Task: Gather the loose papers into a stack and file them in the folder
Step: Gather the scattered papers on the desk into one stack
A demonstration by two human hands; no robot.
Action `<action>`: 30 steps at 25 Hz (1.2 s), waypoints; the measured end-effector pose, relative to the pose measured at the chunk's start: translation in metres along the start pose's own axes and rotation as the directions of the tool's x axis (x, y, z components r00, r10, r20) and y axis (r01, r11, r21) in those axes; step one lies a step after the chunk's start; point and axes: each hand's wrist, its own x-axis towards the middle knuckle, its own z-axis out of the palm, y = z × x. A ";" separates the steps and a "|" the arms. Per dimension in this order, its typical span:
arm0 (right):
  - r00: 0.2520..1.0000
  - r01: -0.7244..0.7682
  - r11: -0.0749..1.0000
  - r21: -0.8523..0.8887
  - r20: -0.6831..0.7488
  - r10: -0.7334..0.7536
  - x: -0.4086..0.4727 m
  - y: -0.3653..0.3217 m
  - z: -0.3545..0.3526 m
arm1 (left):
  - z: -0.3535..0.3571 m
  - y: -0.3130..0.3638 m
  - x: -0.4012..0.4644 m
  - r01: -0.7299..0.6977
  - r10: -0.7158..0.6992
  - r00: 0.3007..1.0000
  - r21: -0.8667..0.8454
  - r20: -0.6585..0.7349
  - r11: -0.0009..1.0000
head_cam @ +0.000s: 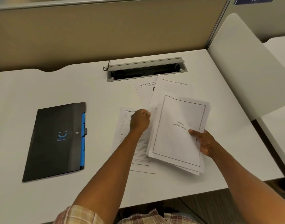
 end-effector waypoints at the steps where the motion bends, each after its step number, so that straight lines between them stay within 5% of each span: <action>1: 0.998 0.011 1.000 -0.017 -0.059 -0.012 0.000 0.005 -0.003 | -0.004 -0.009 -0.003 0.069 -0.022 0.985 0.274 -0.173 0.959; 3: 0.993 0.001 0.999 -0.054 -0.118 -0.008 -0.001 0.012 -0.007 | -0.010 -0.028 -0.012 0.244 -0.052 0.943 0.580 -0.328 0.777; 7: 0.985 0.009 0.984 -0.180 -0.166 -0.040 -0.001 0.022 -0.001 | -0.018 -0.057 -0.023 0.361 -0.200 0.929 0.655 -0.310 0.663; 17: 0.977 0.049 0.971 -0.232 -0.189 -0.094 -0.005 0.029 0.002 | -0.045 -0.080 -0.013 0.315 -0.248 0.947 0.439 -0.204 0.842; 24: 0.989 0.053 0.991 -0.125 -0.130 -0.069 -0.008 0.027 -0.002 | -0.094 -0.081 -0.001 0.106 -0.105 0.992 0.022 -0.067 0.994; 27: 0.993 0.072 0.997 -0.016 -0.091 -0.073 -0.011 0.019 -0.004 | -0.120 -0.071 0.005 0.084 -0.074 0.996 -0.323 0.045 0.943; 30: 0.987 0.121 0.991 0.061 -0.109 -0.113 -0.009 0.003 -0.005 | -0.132 -0.058 0.014 0.087 -0.027 0.991 -0.491 0.129 0.867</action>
